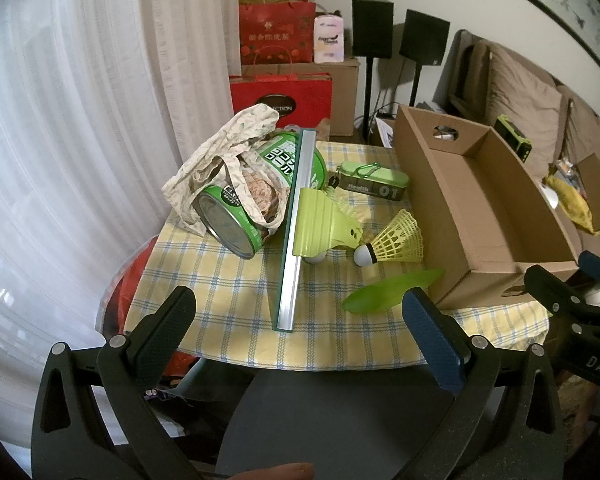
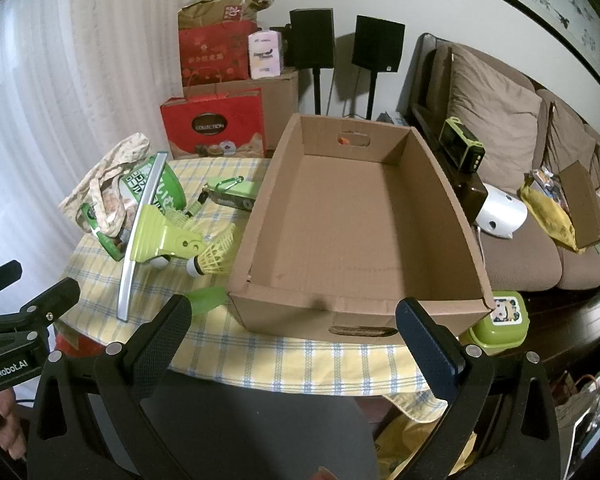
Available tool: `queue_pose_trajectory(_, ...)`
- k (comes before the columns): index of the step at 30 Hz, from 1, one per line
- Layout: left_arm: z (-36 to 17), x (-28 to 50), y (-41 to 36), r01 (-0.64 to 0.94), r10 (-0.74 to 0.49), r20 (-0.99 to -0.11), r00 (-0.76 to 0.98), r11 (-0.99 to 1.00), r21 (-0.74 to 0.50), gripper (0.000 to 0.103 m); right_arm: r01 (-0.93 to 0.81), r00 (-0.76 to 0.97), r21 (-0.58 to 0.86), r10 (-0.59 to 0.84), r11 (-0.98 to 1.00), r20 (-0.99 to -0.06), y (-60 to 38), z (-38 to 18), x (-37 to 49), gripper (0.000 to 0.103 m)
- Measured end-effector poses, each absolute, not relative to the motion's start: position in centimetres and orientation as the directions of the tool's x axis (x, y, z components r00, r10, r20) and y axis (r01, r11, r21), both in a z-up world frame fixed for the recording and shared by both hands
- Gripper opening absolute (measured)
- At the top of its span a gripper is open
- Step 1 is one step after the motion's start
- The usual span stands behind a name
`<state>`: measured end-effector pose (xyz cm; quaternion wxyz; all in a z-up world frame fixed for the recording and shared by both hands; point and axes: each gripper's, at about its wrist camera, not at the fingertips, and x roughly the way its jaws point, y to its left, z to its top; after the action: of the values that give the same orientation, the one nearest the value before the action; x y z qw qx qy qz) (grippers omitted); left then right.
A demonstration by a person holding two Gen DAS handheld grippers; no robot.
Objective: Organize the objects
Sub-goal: 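Move the right tool toward the green-handled squeegee standing by the can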
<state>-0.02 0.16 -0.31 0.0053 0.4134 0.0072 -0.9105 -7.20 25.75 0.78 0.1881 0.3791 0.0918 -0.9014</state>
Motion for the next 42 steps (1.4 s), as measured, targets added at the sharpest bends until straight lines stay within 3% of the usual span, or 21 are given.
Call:
queue_pose_trajectory(22, -4.4, -3.1, -4.3, 0.086, -0.011, -0.764, -0.645, -0.995, -0.059, 0.103, 0.442, -0.64, -0.049, -0.277, -0.896, -0.717, 24.2, -0.4, -9.1, 0.103)
queue_pose_trajectory(42, -9.0, -5.8, -5.0, 0.027, 0.094, -0.798, -0.595, -0.99, -0.137, 0.102, 0.589, -0.517, 0.132, -0.497, -0.797, -0.697, 19.9, 0.2, -13.9, 0.101)
